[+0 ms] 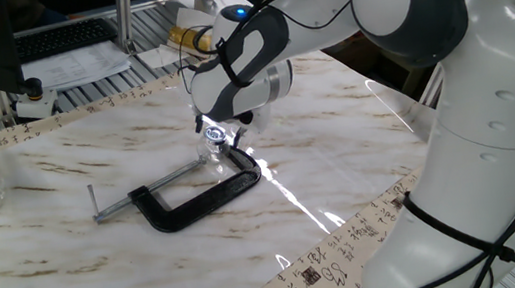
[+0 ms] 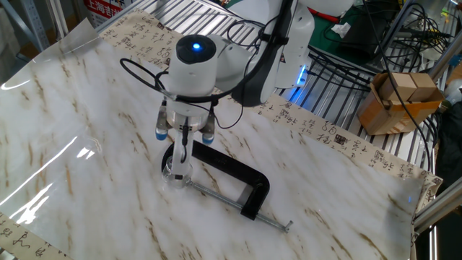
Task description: Screw the lid onto the jar
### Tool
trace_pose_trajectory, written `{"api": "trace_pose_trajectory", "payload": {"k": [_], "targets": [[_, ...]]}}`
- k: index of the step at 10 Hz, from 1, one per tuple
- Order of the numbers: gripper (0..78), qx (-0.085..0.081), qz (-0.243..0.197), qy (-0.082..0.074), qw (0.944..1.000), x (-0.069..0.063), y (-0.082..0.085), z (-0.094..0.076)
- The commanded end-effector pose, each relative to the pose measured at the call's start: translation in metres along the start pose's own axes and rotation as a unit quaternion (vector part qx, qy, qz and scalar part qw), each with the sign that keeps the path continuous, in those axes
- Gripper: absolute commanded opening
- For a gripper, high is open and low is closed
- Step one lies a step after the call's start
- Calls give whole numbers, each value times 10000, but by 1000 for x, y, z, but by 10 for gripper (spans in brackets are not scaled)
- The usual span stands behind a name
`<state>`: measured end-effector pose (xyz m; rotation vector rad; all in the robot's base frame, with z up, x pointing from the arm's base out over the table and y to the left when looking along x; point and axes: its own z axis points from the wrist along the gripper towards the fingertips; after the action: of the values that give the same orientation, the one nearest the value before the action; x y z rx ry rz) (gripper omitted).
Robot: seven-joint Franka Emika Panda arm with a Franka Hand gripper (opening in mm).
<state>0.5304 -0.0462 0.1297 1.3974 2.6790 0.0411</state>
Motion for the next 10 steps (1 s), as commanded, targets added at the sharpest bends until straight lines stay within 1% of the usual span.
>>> {"api": "trace_pose_trajectory", "payload": {"k": [1, 2, 3, 4, 5, 6, 7, 8, 9, 10], "targets": [[775, 74, -1963, -40, 9805, 1, -2, -8], [775, 73, -2324, -40, 9726, 1, -2, -8], [775, 175, -2986, -138, 9541, 0, -2, -9], [775, 205, -3048, -160, 9521, 0, -2, -9], [775, 503, -3782, -363, 9236, 0, -1, -9], [775, 462, -4041, -281, 9131, -2, 2, -10], [775, 493, -4253, -225, 9034, -4, 5, -10], [775, 484, -4389, -197, 8970, -5, 7, -11], [775, 370, -4542, -132, 8900, -6, 8, -11], [775, 124, -4651, -5, 8852, -7, 10, -12]]}}
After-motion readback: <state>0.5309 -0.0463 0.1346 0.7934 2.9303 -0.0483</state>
